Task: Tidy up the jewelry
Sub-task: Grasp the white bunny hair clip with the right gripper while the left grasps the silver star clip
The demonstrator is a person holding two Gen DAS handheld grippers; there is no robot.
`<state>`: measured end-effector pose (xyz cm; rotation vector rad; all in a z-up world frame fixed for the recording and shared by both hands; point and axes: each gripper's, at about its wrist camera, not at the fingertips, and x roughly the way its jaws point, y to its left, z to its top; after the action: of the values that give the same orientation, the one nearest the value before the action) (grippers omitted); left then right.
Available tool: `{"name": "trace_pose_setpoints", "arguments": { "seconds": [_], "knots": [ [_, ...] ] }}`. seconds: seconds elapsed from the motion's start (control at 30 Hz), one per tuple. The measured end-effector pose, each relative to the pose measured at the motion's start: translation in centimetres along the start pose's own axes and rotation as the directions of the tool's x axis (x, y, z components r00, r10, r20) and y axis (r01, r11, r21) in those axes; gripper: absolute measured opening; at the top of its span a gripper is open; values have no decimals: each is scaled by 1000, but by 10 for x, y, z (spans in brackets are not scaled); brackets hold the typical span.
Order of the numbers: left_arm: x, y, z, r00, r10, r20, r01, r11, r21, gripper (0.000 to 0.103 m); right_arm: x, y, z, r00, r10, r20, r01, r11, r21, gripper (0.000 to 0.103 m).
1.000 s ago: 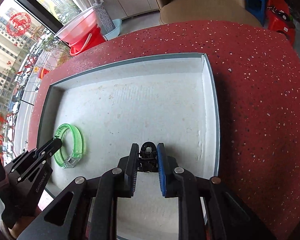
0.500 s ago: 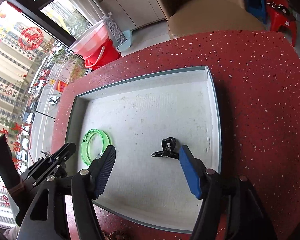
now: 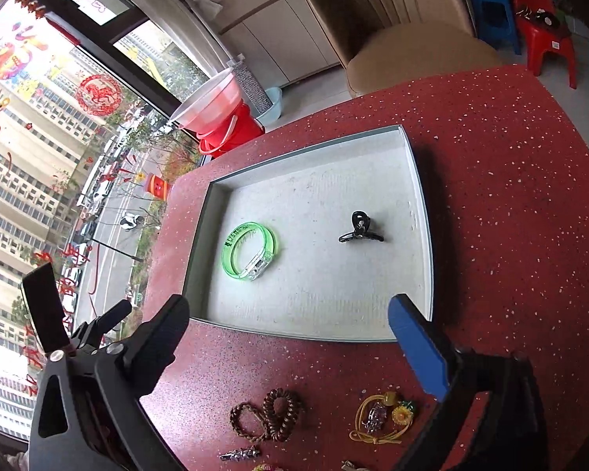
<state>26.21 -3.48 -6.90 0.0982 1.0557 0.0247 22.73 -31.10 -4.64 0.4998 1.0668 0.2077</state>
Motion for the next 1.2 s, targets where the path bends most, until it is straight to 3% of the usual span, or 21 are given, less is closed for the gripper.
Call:
{"name": "trace_pose_setpoints", "arguments": {
  "seconds": [0.1, 0.2, 0.53, 0.73, 0.87, 1.07, 1.2],
  "knots": [
    [-9, 9, -17, 1000, 25, 4, -25, 999, 23, 103, -19, 3, -14, 998, -11, 58, 11, 1000, -2, 103],
    [-17, 18, -35, 1000, 28, -12, -28, 999, 33, 103, -34, 3, -26, 998, -9, 65, 7, 1000, 26, 103],
    [-29, 49, -107, 987, -71, -141, 79, 995, 55, 103, -46, -10, -85, 991, -100, -87, 105, 993, 59, 103],
    [-24, 42, -149, 970, -97, -222, 115, 991, 69, 103, -35, -21, -136, 960, -190, -207, 201, 979, 35, 103],
    [-22, 31, -163, 969, -99, -226, 128, 985, 120, 103, -24, -25, -160, 932, -248, -263, 253, 967, -15, 103],
    [-18, 16, -167, 973, -100, -209, 148, 963, 227, 103, -13, -27, -169, 907, -318, -277, 295, 948, -123, 101],
    [-12, 10, -169, 970, -108, -218, 168, 945, 279, 103, -2, -26, -165, 893, -356, -277, 310, 930, -196, 92]
  ]
}}
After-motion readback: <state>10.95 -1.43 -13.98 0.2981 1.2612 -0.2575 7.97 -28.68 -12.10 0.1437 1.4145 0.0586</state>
